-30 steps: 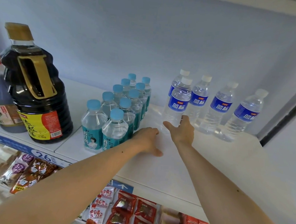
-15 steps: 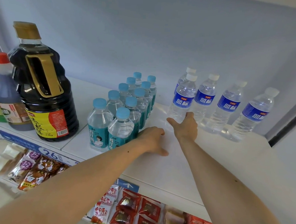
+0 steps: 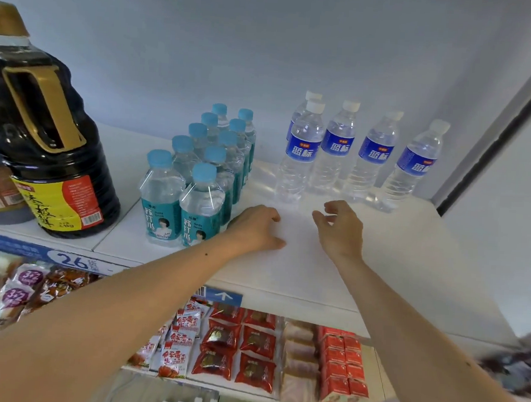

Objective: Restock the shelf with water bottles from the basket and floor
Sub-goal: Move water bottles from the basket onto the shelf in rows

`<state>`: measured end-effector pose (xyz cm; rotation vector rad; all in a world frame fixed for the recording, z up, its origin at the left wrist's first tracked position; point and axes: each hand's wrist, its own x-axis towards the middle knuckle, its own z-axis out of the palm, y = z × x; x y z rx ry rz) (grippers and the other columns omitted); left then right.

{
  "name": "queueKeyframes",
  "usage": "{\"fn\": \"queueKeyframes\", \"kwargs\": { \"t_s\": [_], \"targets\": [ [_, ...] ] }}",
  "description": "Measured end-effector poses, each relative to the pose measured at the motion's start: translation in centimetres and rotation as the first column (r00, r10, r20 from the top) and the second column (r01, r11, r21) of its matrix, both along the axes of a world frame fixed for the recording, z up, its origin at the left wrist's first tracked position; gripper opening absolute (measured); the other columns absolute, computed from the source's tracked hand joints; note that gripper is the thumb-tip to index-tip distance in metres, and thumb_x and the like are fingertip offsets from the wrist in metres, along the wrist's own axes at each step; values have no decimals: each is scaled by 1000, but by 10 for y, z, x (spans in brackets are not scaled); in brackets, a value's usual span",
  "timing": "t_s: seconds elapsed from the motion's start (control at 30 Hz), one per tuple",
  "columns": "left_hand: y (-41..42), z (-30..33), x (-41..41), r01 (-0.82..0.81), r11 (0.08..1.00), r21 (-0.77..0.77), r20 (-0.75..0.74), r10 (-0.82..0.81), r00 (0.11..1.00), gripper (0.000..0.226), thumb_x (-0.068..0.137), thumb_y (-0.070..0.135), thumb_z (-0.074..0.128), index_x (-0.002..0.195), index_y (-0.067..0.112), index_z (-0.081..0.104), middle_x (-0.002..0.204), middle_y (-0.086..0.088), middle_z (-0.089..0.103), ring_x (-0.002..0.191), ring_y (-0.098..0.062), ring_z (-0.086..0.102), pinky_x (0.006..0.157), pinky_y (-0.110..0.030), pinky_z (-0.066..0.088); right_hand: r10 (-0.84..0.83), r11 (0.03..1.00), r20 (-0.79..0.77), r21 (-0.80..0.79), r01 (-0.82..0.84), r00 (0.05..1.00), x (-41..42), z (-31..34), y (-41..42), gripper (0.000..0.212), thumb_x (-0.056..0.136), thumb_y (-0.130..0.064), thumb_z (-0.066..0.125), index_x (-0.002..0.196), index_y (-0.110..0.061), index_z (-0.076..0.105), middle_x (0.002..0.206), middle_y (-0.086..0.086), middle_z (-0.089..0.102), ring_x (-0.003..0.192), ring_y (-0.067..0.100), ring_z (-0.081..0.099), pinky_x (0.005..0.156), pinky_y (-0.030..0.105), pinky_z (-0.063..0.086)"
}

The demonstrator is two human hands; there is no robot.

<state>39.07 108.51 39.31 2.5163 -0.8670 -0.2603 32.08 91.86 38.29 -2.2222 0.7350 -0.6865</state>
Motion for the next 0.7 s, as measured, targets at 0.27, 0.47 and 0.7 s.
{"fn": "queueKeyframes", "kwargs": {
  "t_s": [0.27,0.47,0.7],
  "targets": [
    [11,-11,-57,40,987,-158,5,-40,999,51,75,47,72,119,25,60,126,4,58,115,-18,54,96,-37,46,-10,1000,73,-2,10,997,-80,-19,17,19,89,-15,57,108,-15,61,109,0,64,93,14,62,87,28,48],
    [18,-16,-117,-5,962,-273,39,16,999,42,76,43,73,113,24,64,122,5,62,114,-16,55,99,-35,44,50,999,181,-11,-49,982,-135,-24,36,20,90,-10,56,108,-13,62,109,1,64,89,7,58,83,27,51],
    [25,-42,-197,-97,877,-470,159,192,968,20,84,29,66,102,22,68,108,7,67,104,-10,58,93,-22,39,122,993,381,-55,-109,917,-206,-60,59,17,87,-4,56,103,-8,62,105,5,60,88,12,60,80,22,51]
  ]
}}
